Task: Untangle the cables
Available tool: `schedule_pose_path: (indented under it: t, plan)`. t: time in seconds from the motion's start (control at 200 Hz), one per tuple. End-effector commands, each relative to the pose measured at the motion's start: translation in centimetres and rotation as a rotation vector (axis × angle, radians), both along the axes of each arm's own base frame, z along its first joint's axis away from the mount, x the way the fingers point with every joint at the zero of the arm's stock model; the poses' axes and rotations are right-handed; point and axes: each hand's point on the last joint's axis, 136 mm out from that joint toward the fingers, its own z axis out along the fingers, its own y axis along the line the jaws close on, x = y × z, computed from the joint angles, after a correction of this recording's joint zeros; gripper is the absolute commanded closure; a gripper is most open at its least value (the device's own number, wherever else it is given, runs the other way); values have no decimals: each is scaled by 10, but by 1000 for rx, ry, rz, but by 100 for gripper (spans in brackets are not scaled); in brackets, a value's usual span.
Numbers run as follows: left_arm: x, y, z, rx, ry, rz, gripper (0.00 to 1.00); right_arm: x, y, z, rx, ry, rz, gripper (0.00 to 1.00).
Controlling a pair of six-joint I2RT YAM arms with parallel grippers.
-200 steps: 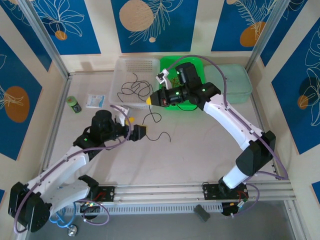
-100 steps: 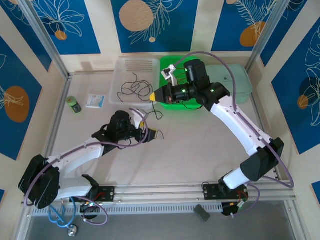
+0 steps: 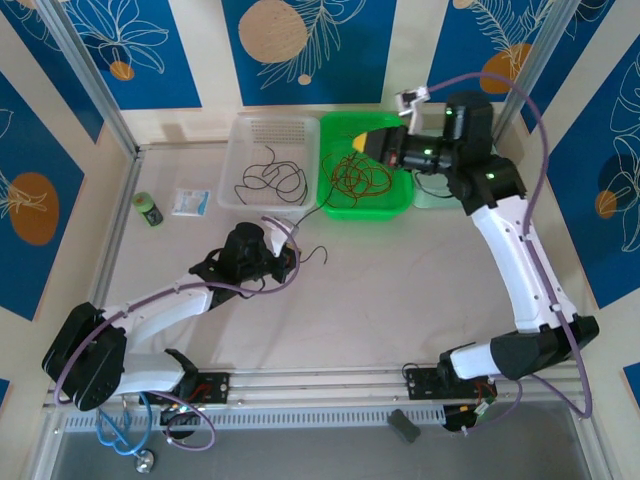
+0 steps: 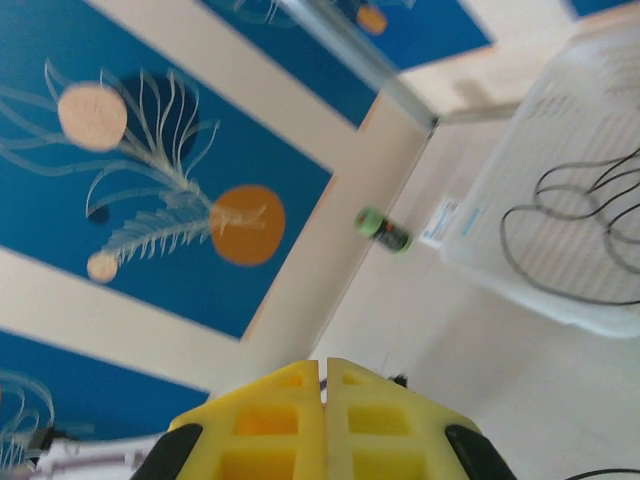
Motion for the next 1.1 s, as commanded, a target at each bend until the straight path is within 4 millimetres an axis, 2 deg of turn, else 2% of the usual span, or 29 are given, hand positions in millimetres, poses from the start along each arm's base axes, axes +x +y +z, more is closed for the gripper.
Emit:
schedule_pose_path:
  t: [0.0, 0.155, 0.26, 0.33, 0.4, 0.57, 0.64, 0.73, 0.835, 0.91, 1.095]
  plan:
    - [0, -5, 3, 8, -5, -17, 100, -1, -20, 34, 50, -64, -79, 100]
    - [0, -7, 5, 9, 2, -18, 100, 10, -29, 44, 75, -89, -138, 100]
    - [7, -3, 18, 23, -27, 16, 100, 19, -32, 48, 74, -105, -177, 100]
    - [18, 3, 37, 56, -73, 59, 100, 25, -31, 48, 73, -109, -184, 100]
    - [32, 8, 68, 88, -149, 105, 100, 31, -24, 45, 65, -107, -176, 100]
    - [72, 23, 146, 124, -360, 237, 100, 45, 12, 33, 16, -141, -134, 100]
    - [90, 31, 165, 139, -423, 296, 100, 52, 27, 29, -4, -153, -124, 100]
    - [114, 39, 180, 154, -489, 358, 100, 66, 43, 21, -21, -165, -120, 100]
    - [142, 50, 183, 196, -532, 429, 100, 83, 59, 11, -41, -174, -130, 100]
    - [164, 60, 176, 220, -538, 474, 100, 97, 66, 2, -61, -185, -158, 100]
    - [208, 78, 135, 286, -487, 535, 100, 137, 70, -17, -114, -211, -283, 100]
